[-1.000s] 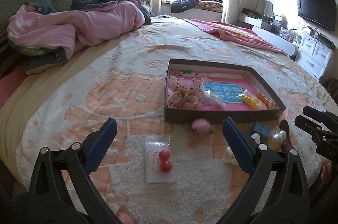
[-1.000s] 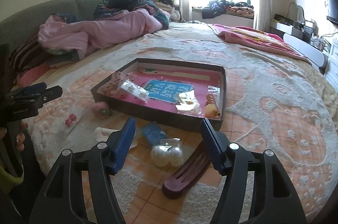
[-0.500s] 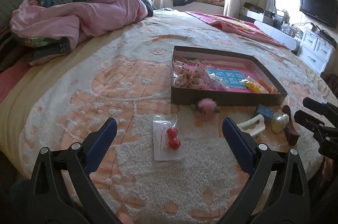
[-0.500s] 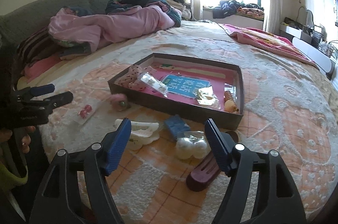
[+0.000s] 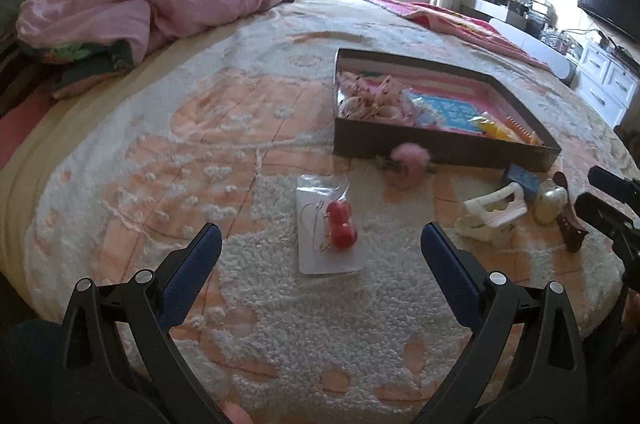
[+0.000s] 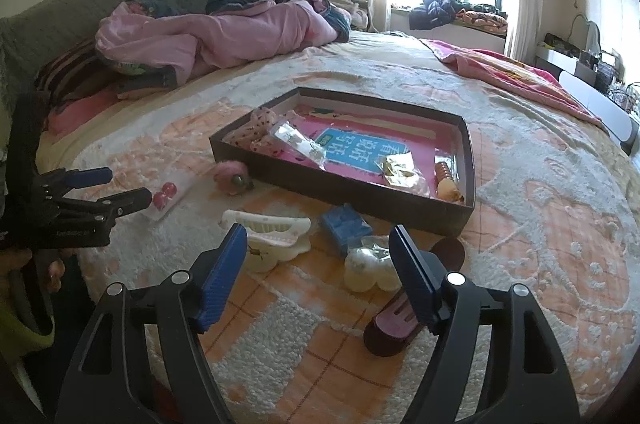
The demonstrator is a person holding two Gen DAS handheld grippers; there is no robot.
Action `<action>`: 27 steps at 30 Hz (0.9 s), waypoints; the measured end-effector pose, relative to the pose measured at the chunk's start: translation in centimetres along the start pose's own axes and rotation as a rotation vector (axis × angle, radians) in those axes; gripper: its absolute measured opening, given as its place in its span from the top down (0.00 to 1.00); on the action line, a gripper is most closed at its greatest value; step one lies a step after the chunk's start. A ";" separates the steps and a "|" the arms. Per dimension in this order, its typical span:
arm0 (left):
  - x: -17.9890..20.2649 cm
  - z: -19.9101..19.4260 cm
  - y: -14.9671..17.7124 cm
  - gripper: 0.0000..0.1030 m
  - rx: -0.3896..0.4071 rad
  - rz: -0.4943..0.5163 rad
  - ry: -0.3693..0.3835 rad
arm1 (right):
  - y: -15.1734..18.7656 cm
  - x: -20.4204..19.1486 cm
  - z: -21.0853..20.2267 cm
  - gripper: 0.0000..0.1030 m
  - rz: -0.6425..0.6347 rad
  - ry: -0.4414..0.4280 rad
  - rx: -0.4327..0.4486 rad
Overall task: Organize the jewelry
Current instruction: 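Withdraw both open tools from the tray toward the bagged beads, then grasp the red bead bag with the left tool while the right tool grasps the pearl bag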
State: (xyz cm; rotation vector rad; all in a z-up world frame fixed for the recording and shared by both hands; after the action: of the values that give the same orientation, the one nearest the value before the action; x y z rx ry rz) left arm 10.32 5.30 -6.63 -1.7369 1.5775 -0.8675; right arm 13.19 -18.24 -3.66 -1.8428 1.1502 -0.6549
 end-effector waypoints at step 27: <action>-0.9 3.9 0.7 0.39 -0.067 -0.059 -0.009 | 3.0 3.2 5.7 0.59 0.020 0.079 -0.127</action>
State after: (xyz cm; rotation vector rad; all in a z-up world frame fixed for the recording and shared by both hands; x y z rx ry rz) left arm 12.99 6.18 -9.56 -1.8406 1.5725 -0.8423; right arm 17.64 -19.59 -9.14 -1.9243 1.2862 -0.6616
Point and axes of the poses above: each gripper's, at about its wrist camera, not at the fingertips, and z roughly the way its jaws point, x to its right, y to its underside, the point moved 2 cm from there along z, roughly the way its jaws point, and after that the axes turned 7 degrees about x, right-handed, at the moved point
